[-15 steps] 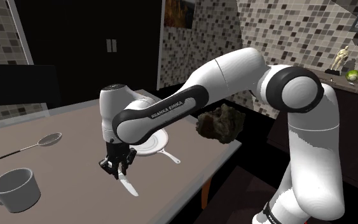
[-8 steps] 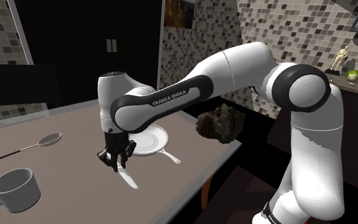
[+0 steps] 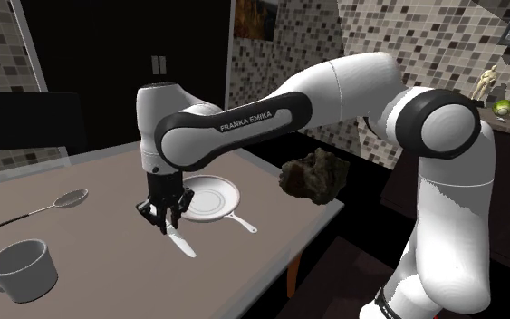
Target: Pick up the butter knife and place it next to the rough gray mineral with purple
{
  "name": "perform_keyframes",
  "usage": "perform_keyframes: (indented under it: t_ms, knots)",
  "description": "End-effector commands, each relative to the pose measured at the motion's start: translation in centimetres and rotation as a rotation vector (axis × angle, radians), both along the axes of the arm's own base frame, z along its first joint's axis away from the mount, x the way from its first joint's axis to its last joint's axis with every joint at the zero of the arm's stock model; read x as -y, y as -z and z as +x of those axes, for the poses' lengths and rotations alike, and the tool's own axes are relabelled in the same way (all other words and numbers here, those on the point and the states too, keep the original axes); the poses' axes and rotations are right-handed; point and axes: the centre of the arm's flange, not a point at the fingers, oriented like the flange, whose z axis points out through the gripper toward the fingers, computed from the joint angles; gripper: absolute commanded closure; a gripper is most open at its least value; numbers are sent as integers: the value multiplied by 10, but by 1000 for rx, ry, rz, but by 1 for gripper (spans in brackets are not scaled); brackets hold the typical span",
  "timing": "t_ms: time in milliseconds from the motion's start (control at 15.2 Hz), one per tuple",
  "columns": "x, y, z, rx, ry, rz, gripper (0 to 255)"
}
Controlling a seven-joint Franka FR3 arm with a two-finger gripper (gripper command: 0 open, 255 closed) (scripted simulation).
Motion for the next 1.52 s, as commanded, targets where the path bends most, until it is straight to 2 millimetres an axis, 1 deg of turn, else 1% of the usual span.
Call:
perform_keyframes:
  t_ms: [0, 1452]
  knots:
    - [0, -12, -1, 0, 0, 0, 255]
    - [0, -128, -1, 0, 0, 0, 255]
